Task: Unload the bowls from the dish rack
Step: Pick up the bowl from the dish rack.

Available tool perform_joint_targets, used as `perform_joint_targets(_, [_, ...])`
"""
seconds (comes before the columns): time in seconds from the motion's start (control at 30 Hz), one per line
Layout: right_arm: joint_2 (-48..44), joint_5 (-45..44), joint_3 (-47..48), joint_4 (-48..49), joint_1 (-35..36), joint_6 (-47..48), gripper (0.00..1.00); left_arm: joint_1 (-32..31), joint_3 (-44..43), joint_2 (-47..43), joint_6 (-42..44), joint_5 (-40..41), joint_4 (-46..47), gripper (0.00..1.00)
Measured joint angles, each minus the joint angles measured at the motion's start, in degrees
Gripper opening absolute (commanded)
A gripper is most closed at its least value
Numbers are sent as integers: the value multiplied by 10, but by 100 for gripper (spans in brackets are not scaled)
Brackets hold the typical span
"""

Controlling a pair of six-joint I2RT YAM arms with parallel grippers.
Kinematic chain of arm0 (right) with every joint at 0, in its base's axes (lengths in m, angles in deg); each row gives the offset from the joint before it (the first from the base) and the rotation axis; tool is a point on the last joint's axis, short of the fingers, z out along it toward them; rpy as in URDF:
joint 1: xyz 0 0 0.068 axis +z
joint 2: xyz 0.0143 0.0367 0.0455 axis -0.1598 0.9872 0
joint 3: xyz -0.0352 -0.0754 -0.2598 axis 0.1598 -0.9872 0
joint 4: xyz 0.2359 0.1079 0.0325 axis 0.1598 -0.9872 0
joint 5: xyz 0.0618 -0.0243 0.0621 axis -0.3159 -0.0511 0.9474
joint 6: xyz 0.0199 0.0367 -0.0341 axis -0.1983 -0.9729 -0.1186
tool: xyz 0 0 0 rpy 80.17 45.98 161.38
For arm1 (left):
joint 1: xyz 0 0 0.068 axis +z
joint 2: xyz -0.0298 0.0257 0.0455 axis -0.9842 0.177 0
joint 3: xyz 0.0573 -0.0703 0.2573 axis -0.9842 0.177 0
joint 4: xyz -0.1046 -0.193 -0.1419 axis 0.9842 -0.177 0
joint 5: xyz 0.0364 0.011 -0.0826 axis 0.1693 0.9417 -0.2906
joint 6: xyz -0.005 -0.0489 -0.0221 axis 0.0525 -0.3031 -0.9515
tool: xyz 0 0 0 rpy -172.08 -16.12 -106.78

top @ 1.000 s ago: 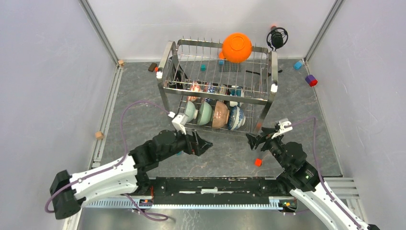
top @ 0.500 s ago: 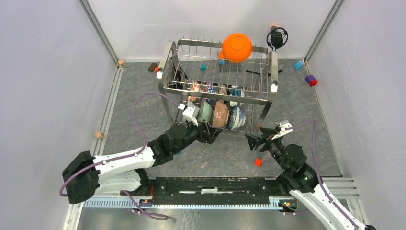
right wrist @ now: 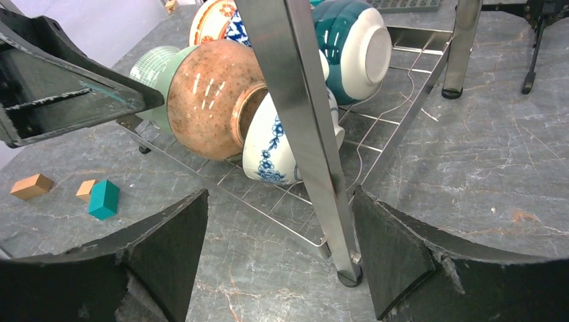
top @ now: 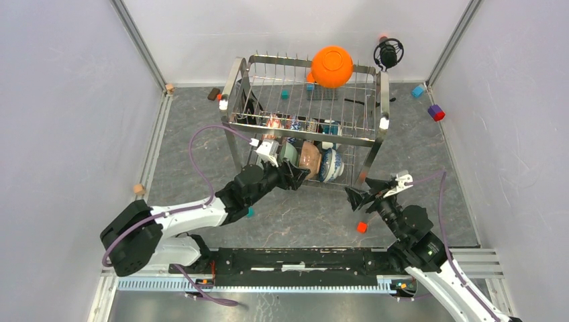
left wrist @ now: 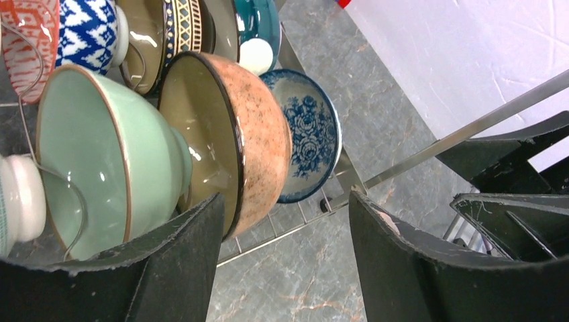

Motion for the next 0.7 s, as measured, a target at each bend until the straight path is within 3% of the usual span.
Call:
perform_joint_targets(0.37, [-9, 0, -20, 17, 0, -9, 82, 3, 22, 98, 0, -2, 146, 69])
perform_joint_targets(0.7, [2, 2, -33, 39, 0, -9, 81, 14, 25, 146, 5, -33, 235, 57])
